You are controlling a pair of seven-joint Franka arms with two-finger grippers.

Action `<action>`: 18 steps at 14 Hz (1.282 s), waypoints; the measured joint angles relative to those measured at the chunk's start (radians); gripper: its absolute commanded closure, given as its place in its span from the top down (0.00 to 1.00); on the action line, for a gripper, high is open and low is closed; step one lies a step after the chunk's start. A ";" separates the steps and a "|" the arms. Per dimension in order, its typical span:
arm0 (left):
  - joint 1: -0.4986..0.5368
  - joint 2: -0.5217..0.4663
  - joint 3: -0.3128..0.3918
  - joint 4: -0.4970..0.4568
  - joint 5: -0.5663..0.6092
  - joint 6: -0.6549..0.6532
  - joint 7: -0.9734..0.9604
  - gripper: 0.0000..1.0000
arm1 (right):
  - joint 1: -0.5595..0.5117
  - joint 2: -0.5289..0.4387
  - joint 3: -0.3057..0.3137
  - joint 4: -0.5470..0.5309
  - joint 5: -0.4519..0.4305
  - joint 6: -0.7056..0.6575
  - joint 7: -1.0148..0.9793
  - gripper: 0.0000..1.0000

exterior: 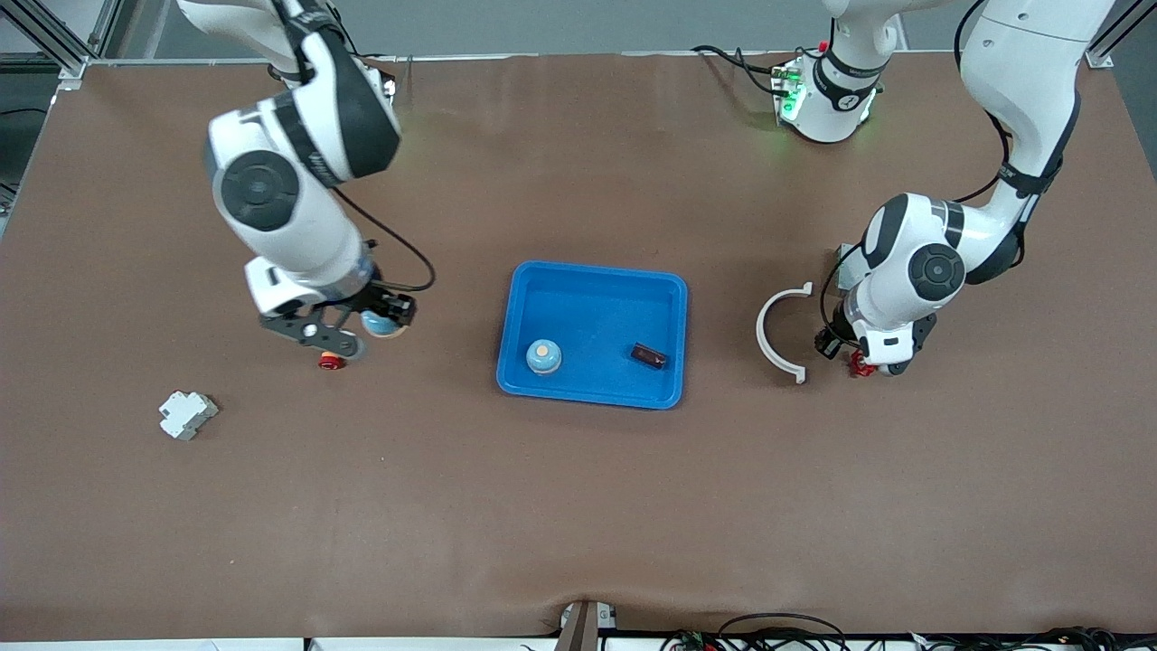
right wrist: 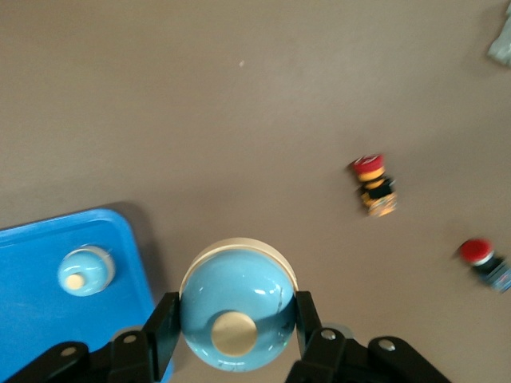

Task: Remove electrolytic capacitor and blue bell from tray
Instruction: 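Lower the capacitor beside the valve while the right gripper lowers the bell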

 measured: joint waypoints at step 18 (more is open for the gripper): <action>0.010 -0.027 -0.027 0.141 0.020 -0.151 0.017 1.00 | -0.443 -0.074 -0.002 -0.436 0.034 0.425 -0.616 0.00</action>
